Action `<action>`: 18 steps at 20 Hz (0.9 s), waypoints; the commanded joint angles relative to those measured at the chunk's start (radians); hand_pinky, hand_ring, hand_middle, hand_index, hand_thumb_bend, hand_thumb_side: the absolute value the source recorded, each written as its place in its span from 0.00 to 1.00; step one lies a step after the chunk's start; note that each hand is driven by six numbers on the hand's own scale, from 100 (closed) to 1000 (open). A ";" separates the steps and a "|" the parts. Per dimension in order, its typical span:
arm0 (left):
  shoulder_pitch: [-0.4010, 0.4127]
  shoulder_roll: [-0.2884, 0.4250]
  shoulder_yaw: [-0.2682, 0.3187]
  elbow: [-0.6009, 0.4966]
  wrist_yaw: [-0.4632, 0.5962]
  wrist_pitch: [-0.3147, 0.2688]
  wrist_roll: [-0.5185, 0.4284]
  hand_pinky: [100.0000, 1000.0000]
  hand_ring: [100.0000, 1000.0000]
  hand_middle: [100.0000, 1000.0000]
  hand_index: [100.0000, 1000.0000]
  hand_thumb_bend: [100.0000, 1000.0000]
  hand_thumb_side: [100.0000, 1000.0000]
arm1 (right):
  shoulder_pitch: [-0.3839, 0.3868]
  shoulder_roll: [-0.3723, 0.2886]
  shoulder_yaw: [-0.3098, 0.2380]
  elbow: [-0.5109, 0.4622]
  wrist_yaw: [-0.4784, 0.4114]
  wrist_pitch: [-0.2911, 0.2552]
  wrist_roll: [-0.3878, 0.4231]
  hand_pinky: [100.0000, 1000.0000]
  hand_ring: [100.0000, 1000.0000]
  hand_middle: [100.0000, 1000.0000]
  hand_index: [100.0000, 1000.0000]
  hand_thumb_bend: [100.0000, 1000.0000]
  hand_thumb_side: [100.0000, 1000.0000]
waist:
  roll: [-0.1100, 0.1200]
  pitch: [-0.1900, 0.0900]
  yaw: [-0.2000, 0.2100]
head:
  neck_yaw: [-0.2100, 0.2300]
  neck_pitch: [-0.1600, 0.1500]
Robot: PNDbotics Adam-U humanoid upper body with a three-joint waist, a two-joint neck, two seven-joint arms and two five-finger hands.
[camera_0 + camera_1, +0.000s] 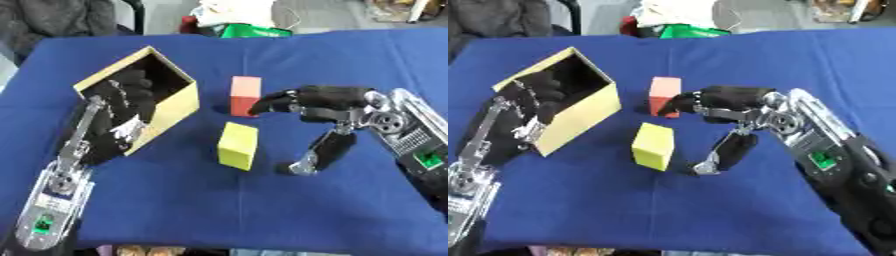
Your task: Pick up objects on the table and place them in the box.
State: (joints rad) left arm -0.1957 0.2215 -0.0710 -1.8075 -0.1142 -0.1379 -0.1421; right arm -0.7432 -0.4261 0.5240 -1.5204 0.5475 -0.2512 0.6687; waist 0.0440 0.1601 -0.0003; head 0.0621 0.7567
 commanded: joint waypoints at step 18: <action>-0.018 0.010 -0.011 -0.014 0.004 -0.001 -0.016 0.65 0.69 0.68 0.84 0.30 0.46 | -0.084 0.108 -0.063 0.273 0.202 -0.005 -0.202 0.81 0.89 0.91 1.00 0.36 0.40 | -0.002 -0.018 0.029 | -0.023 0.003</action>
State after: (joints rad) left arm -0.2013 0.2211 -0.0828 -1.8073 -0.1139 -0.1378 -0.1543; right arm -0.8032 -0.3170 0.4682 -1.2488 0.7360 -0.2520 0.4779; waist 0.0424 0.1598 0.0268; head 0.0412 0.7567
